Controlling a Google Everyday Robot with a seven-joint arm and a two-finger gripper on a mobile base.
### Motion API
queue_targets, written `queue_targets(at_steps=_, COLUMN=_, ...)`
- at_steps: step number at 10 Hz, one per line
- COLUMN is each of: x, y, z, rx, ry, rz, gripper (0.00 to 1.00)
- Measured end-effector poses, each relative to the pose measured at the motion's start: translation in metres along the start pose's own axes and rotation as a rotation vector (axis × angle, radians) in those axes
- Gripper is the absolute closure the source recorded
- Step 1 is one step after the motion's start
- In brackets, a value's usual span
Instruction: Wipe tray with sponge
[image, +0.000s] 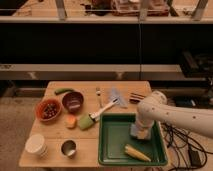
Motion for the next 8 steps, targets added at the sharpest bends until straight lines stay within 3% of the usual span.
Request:
queue_targets(at_steps=4, x=-0.079, y=0.004, z=0.003, rx=0.002, ry=-0.033, rz=-0.109, gripper=0.69)
queue_targets(at_steps=6, x=-0.101, y=0.019, z=0.001, rx=0.003, ry=-0.058, rz=-0.149, gripper=0.69)
queue_targets(at_steps=8, x=-0.102, y=0.023, z=0.000, rx=0.003, ry=-0.075, rz=-0.142, gripper=0.69)
